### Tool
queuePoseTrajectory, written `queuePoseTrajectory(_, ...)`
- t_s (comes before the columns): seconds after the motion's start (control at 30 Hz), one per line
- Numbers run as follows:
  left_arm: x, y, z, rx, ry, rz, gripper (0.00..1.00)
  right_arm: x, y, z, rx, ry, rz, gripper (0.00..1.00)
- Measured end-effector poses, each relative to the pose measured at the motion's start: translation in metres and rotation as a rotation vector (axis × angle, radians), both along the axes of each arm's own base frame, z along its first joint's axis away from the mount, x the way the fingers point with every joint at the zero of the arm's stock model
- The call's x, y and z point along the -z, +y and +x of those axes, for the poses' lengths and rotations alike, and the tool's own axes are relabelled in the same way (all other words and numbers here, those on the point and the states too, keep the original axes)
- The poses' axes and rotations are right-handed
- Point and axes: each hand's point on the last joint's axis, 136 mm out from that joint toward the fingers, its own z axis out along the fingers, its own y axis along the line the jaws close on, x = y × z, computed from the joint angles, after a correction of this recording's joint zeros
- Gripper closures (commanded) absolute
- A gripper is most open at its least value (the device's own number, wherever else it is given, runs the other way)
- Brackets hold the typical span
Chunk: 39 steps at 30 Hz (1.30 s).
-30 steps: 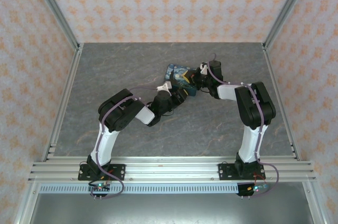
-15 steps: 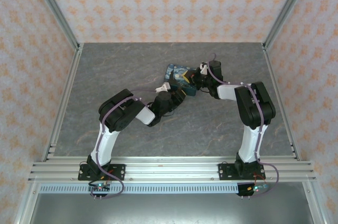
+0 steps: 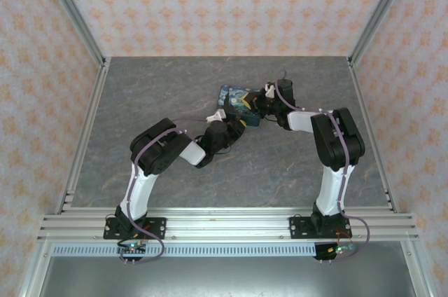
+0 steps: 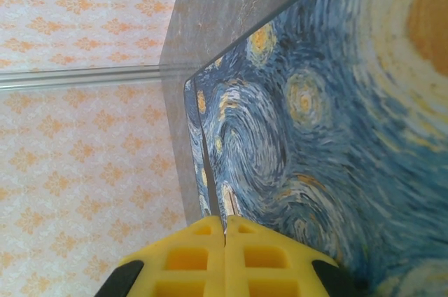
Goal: Unlock the padlock with the key
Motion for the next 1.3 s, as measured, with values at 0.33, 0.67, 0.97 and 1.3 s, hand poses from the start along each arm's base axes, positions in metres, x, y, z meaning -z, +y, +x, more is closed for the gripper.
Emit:
queuePoseTrajectory(0.33,-0.002,0.008,-0.012,0.038,0.074,0.072,1.0,-0.072,-0.007,-0.025,-0.002,-0.133,0.048,1.0)
queuePoseTrajectory(0.67,-0.003,0.008,-0.018,0.107,0.125,0.054,1.0,-0.031,-0.029,-0.097,0.024,-0.036,0.072,1.0)
queuePoseTrajectory(0.97,-0.007,0.007,-0.034,0.2,0.179,0.019,1.0,-0.019,-0.037,-0.152,0.043,-0.031,0.053,1.0)
queuePoseTrajectory(1.3,-0.01,0.001,-0.051,0.26,0.25,-0.046,1.0,0.019,-0.034,-0.185,0.079,0.056,0.018,1.0)
